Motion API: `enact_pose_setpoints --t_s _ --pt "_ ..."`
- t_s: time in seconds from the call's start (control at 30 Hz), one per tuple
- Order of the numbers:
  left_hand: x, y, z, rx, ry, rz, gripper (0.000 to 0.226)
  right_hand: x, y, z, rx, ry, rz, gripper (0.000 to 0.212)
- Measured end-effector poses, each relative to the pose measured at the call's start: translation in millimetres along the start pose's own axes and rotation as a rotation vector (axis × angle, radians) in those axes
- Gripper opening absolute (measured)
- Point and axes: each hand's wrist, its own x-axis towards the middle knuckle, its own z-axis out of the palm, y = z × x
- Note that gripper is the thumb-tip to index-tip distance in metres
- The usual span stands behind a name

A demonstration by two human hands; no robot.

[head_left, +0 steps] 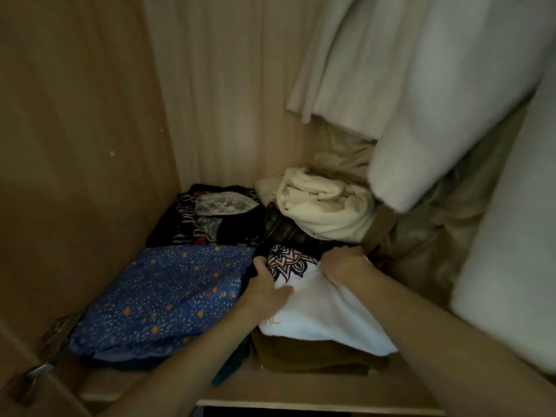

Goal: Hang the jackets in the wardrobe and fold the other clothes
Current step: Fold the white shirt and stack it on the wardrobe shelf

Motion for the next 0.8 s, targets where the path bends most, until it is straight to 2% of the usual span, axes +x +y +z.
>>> enact_pose_setpoints --t_s 0.1,0.13,0.17,0.23,0.27,0.33,0.37,0.43,0.5,0.6,0.7,0.8 --pt "7 1 1 0.049 0.009 0.077 0.075 7 4 3 -0.007 0.067 -0.004 0.036" --pt "6 4 1 0.216 0.008 0.091 0.075 8 6 4 0.005 0.107 -0.005 0.034" --pt "3 7 3 0.503 0.035 0.109 0.074 5 6 8 0.017 0.183 -0.003 0.031" --pt "-6 13 9 1.095 0.130 0.186 0.069 -5 4 24 0.014 0.529 -0.030 0.027" --pt "-10 15 12 1.268 0.173 0.270 0.064 -9 3 35 0.020 0.691 -0.076 0.024" --pt "-9 16 17 1.345 0.217 0.470 0.048 -16 3 57 0.082 0.986 -0.222 0.020" --pt "-3 16 19 1.327 0.236 0.557 0.042 -19 3 66 0.133 1.037 -0.273 0.027" --pt "14 10 29 1.162 0.254 0.658 0.035 -22 6 79 0.197 1.011 -0.322 0.037" --pt "22 4 35 0.975 0.113 0.548 0.036 -18 13 92 0.229 0.858 -0.287 0.044" --pt "35 -20 43 0.708 -0.059 0.398 0.046 -12 30 105 0.424 0.637 -0.160 0.064" --pt "43 -27 40 0.685 -0.106 0.371 0.050 1 37 115 0.658 0.521 -0.222 0.076" --pt "44 -31 45 0.672 -0.119 0.313 0.062 9 34 121 0.767 0.523 -0.239 0.073"
